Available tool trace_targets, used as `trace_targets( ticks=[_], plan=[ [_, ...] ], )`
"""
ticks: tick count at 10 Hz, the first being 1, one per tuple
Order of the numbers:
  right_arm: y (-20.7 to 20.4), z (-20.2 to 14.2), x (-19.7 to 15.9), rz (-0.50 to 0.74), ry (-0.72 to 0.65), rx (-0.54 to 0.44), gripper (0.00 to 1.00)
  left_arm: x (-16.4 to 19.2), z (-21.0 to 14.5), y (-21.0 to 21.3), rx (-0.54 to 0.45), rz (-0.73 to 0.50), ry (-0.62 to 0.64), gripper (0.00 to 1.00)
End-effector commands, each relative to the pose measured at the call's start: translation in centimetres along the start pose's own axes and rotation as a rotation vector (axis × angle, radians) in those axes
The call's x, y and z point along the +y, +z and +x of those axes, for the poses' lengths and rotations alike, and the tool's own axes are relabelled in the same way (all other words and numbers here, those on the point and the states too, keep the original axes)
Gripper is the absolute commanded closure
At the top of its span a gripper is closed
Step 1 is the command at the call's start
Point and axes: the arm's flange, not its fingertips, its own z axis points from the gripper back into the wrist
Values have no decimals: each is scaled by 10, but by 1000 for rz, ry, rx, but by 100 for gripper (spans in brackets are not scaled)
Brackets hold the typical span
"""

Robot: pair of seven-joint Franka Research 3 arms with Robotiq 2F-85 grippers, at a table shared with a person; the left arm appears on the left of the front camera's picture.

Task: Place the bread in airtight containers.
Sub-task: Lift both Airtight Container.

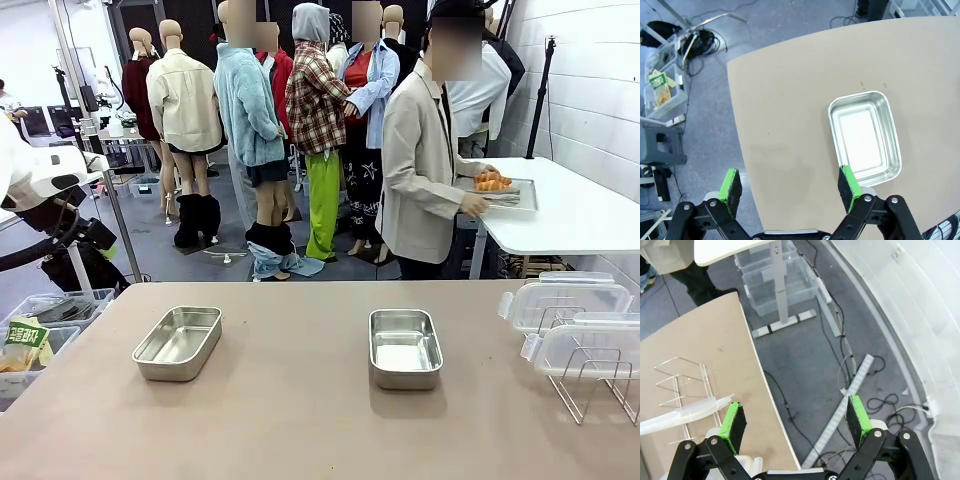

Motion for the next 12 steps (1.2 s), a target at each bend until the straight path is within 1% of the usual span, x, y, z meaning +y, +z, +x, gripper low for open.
trace_targets(
  ticks=[1, 12],
  plan=[
    [0, 0, 1, -2, 5, 2, 0, 3, 1, 1, -1, 8, -11, 0],
    [0, 0, 1, -2, 5, 2, 0, 3, 1, 1, -1, 8, -11, 0]
  ],
)
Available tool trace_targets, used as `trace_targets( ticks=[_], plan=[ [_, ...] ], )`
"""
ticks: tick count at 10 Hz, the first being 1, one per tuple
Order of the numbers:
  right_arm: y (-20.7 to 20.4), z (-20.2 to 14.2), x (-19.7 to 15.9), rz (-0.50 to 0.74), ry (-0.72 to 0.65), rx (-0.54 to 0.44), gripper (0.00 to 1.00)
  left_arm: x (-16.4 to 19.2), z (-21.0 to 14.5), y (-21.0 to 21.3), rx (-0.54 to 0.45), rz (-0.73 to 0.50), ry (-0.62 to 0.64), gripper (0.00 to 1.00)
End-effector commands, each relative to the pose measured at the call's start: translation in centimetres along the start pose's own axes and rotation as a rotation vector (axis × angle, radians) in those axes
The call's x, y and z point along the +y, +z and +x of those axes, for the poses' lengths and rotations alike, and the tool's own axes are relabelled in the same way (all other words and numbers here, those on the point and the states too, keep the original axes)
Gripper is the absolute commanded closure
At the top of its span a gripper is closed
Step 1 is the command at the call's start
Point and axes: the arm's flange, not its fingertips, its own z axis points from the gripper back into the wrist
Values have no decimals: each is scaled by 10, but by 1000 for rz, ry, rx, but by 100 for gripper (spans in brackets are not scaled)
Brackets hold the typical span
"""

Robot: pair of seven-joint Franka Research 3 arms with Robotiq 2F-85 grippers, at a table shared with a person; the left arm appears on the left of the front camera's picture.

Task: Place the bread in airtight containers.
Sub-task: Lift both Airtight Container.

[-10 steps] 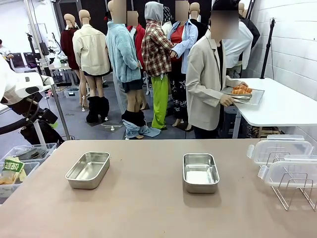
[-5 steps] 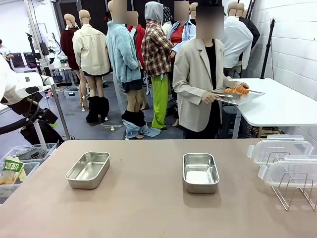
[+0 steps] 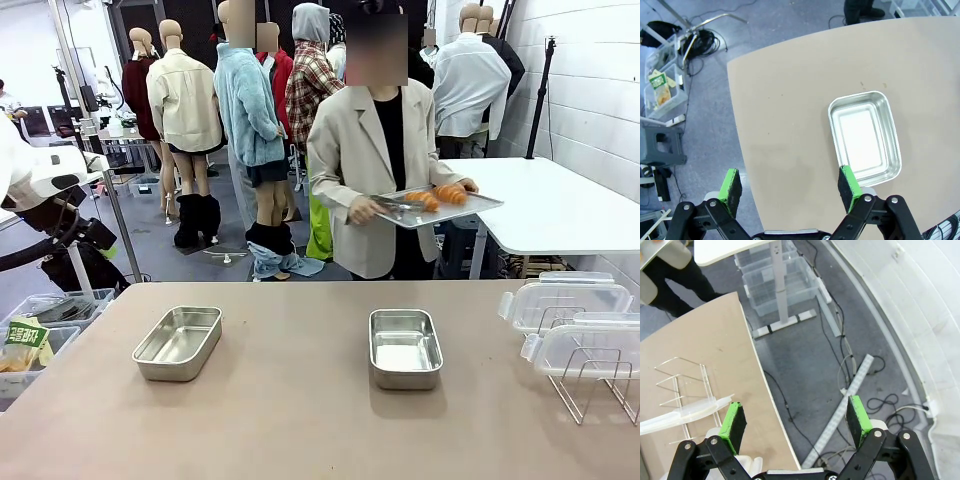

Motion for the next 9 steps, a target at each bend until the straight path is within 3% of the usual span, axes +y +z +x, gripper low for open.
trace_targets(
  ticks=[1, 9],
  plan=[
    [0, 0, 1, -2, 5, 2, 0, 3, 1, 1, -1, 8, -11, 0],
    [0, 0, 1, -2, 5, 2, 0, 3, 1, 1, -1, 8, -11, 0]
  ],
)
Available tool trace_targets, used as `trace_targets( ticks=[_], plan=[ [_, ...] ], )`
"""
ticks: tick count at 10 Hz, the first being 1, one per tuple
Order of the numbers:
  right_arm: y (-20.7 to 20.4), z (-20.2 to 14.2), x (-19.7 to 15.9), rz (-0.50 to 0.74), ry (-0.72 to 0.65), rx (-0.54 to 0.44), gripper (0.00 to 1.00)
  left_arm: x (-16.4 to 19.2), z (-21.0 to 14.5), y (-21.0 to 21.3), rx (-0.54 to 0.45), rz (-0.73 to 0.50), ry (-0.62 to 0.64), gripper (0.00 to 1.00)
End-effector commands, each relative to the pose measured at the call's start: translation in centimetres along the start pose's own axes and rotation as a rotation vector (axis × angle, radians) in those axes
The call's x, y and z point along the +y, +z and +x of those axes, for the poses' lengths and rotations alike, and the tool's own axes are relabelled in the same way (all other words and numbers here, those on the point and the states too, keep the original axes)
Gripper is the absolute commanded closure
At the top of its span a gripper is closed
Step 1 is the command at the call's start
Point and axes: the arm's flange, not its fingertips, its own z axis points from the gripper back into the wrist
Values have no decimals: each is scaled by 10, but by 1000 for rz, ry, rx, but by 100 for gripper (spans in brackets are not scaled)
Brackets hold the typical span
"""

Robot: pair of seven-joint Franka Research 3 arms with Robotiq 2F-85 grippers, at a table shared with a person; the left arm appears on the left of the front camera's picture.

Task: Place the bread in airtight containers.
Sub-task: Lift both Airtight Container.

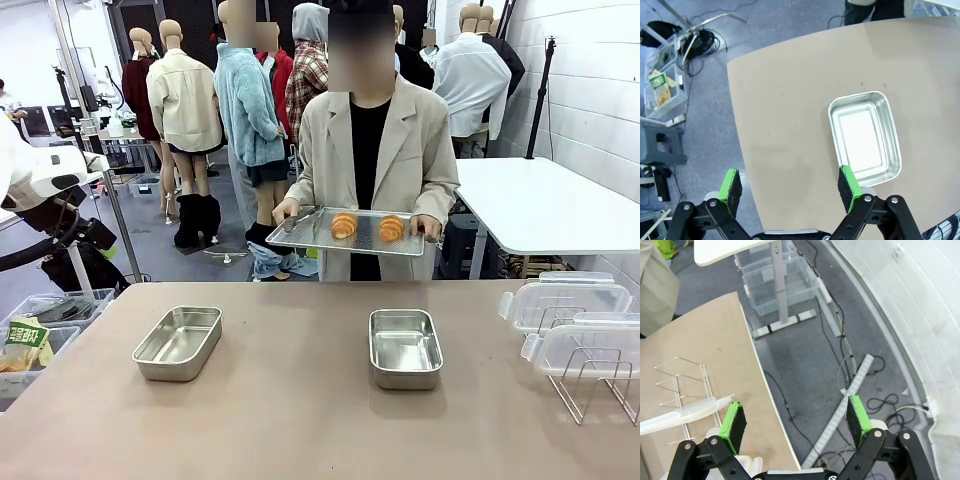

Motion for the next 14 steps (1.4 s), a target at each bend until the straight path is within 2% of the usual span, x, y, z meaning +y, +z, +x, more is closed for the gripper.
trace_targets(
  ticks=[1, 14],
  plan=[
    [0, 0, 1, -2, 4, 2, 0, 3, 1, 1, -1, 8, -11, 0],
    [0, 0, 1, -2, 4, 2, 0, 3, 1, 1, -1, 8, -11, 0]
  ],
)
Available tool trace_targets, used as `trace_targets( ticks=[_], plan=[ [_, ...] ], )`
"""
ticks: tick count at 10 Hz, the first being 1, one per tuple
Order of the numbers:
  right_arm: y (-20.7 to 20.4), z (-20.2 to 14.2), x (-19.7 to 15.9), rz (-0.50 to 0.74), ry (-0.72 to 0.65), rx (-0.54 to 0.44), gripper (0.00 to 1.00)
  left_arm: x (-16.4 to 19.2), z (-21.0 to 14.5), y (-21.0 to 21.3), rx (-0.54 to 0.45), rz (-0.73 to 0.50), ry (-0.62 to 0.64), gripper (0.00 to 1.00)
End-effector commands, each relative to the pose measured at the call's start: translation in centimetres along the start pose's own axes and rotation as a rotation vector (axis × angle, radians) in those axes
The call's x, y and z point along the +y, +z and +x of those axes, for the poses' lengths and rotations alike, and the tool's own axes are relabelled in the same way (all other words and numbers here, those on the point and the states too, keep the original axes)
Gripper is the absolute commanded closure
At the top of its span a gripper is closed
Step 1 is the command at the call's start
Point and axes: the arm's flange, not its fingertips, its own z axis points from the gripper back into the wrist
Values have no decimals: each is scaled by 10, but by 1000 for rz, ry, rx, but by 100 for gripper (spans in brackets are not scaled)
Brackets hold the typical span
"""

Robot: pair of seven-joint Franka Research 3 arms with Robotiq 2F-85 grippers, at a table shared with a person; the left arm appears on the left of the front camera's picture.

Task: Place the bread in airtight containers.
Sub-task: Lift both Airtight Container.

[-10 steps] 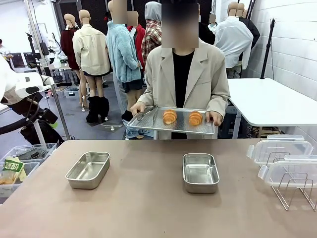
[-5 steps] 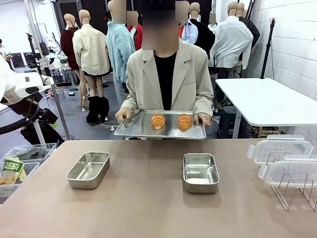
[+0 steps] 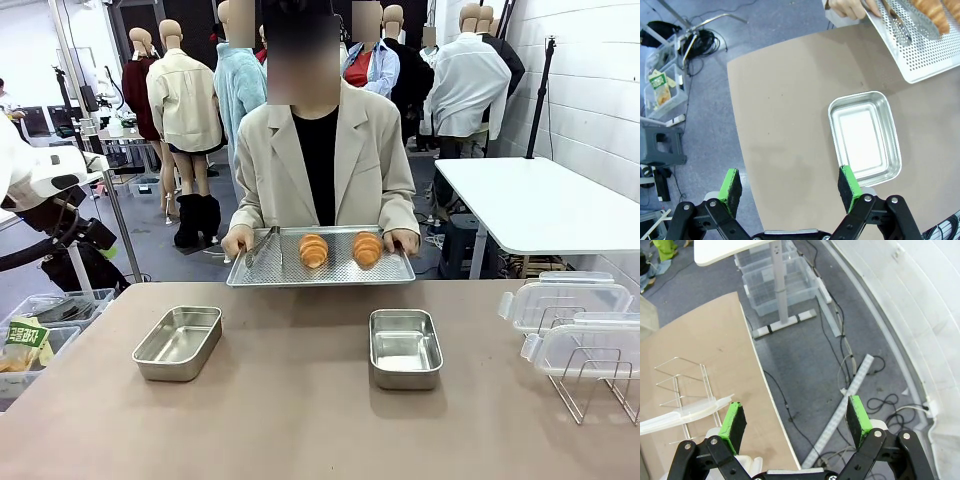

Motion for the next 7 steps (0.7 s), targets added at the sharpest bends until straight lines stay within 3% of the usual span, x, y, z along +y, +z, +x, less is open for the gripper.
trace_targets(
  ticks=[1, 7],
  plan=[
    [0, 0, 1, -2, 4, 2, 0, 3, 1, 1, -1, 8, -11, 0],
    [0, 0, 0, 0, 0, 0, 0, 0, 0, 0, 0, 0, 0, 0]
  ],
)
